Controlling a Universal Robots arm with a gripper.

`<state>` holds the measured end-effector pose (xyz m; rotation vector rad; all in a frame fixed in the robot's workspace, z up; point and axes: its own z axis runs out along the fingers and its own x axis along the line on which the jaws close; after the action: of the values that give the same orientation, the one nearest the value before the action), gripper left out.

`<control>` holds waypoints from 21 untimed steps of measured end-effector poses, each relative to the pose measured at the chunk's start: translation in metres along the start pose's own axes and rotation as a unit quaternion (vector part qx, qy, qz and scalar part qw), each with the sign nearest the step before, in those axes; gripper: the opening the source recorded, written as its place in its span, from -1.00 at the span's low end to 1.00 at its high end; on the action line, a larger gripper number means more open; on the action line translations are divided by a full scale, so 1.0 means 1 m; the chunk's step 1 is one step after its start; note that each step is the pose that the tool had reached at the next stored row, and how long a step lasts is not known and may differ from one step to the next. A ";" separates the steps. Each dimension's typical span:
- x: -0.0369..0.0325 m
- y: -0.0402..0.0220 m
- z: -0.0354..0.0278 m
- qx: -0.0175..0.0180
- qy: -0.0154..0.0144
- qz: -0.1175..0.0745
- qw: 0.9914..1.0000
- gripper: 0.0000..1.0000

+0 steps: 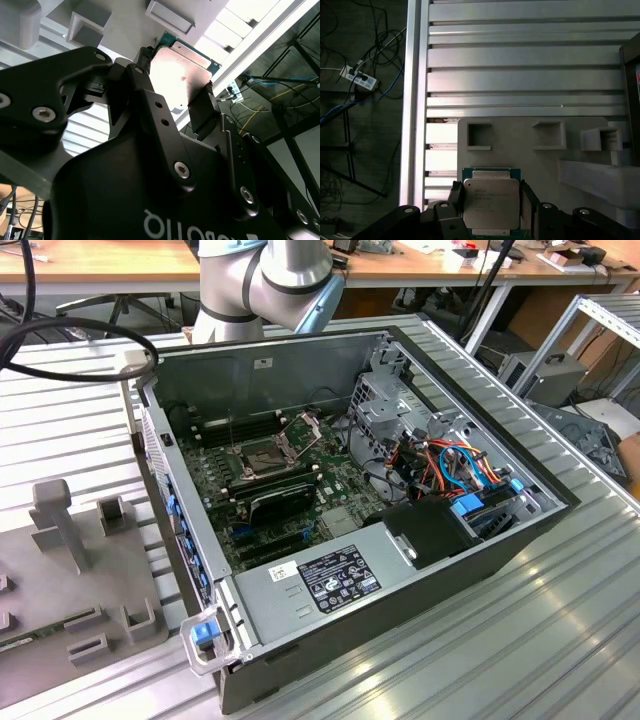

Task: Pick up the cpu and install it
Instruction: 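Pick up the cpu and move it towards the insertion slot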

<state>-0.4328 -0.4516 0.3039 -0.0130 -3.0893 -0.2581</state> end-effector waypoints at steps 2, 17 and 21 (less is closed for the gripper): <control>0.0000 0.0001 -0.0003 -0.001 0.000 0.000 1.000 0.09; 0.0000 0.0005 -0.0029 -0.005 0.000 0.000 1.000 0.09; 0.0000 0.0005 -0.0033 -0.005 0.000 0.000 1.000 0.09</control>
<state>-0.4327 -0.4516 0.3072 -0.0127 -3.0878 -0.2749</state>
